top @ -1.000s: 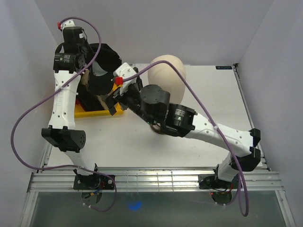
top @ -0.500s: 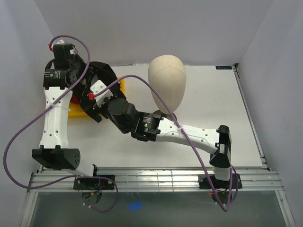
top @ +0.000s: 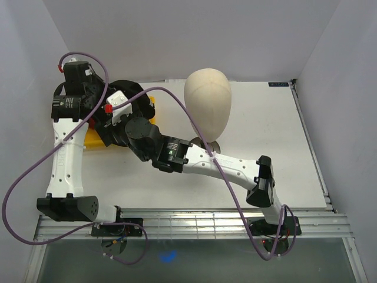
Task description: Stack the hats
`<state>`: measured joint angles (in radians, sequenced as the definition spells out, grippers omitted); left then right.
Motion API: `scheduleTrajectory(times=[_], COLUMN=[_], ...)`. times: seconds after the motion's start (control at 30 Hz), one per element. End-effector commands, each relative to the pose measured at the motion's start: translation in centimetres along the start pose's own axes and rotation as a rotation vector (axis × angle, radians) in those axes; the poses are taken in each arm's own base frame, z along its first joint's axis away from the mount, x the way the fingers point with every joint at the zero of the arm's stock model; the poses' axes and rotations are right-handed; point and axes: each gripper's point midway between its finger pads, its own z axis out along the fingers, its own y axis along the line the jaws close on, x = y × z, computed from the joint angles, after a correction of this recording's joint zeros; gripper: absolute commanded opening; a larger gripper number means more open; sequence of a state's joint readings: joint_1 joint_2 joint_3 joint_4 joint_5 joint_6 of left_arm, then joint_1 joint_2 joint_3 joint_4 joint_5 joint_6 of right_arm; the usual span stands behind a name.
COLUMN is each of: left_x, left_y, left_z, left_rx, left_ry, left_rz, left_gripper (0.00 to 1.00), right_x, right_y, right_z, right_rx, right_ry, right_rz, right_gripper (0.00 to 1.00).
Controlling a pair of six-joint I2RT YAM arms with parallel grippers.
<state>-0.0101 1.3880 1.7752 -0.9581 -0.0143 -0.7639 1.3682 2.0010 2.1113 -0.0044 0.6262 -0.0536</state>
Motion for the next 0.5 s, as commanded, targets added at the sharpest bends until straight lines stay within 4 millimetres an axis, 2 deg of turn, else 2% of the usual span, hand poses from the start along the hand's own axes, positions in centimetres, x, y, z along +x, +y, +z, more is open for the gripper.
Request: scheduleTrajectory(times=[0.0, 0.3, 0.47], left_x=[-1.1, -0.8, -0.9], left_y=[-1.5, -2.1, -1.7], left_z=[-2.4, -2.9, -3.0], left_rx=[0.071, 0.102, 0.091], left_ry=[-0.053, -0.034, -0.045], left_rz=[-0.033, -0.033, -0.023], left_gripper=[0.00, 0.00, 0.00], right_x=[0.1, 3.9, 5.0], right_y=[0.2, -0.8, -1.2], right_z=[0.9, 2.9, 3.2], right_rx=[0.027, 0.086, 0.120], right_ry=[0.006, 0.060, 0.078], right_rz=[0.043, 0.098, 0.104], right_gripper=[0.91, 0.90, 0.93])
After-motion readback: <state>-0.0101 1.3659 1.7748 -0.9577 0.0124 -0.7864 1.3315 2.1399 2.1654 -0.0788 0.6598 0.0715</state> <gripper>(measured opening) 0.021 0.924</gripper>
